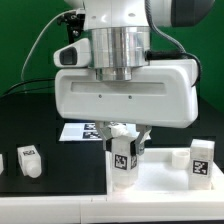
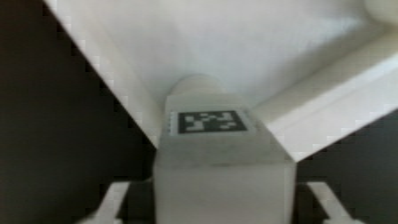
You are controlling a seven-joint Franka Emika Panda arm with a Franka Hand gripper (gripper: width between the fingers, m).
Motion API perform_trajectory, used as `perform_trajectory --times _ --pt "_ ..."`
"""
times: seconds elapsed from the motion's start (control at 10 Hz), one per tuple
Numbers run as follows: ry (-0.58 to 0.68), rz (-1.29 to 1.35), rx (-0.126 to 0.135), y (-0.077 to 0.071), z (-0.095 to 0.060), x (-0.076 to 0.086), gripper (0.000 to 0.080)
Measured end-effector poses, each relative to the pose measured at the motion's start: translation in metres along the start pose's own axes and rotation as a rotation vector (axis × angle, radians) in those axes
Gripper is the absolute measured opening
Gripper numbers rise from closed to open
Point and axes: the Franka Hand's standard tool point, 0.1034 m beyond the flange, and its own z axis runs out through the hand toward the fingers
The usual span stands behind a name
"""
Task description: Assemble square table
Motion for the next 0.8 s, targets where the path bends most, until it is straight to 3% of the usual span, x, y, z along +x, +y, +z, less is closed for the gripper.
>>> perform_trajectory --times 0.1,0.3,0.5,0.8 --pt "0.006 0.229 -0.007 0.0004 0.0014 -0.0006 0.0285" --pt "-0.005 0.605 0.010 0.0034 0.0024 0.0012 0.0285" --pt "-0.011 0.720 0.013 0.0039 0.0026 0.0012 0.0285" --pt "0.019 0.300 0.003 -0.0008 0.0045 0.0004 0.0293"
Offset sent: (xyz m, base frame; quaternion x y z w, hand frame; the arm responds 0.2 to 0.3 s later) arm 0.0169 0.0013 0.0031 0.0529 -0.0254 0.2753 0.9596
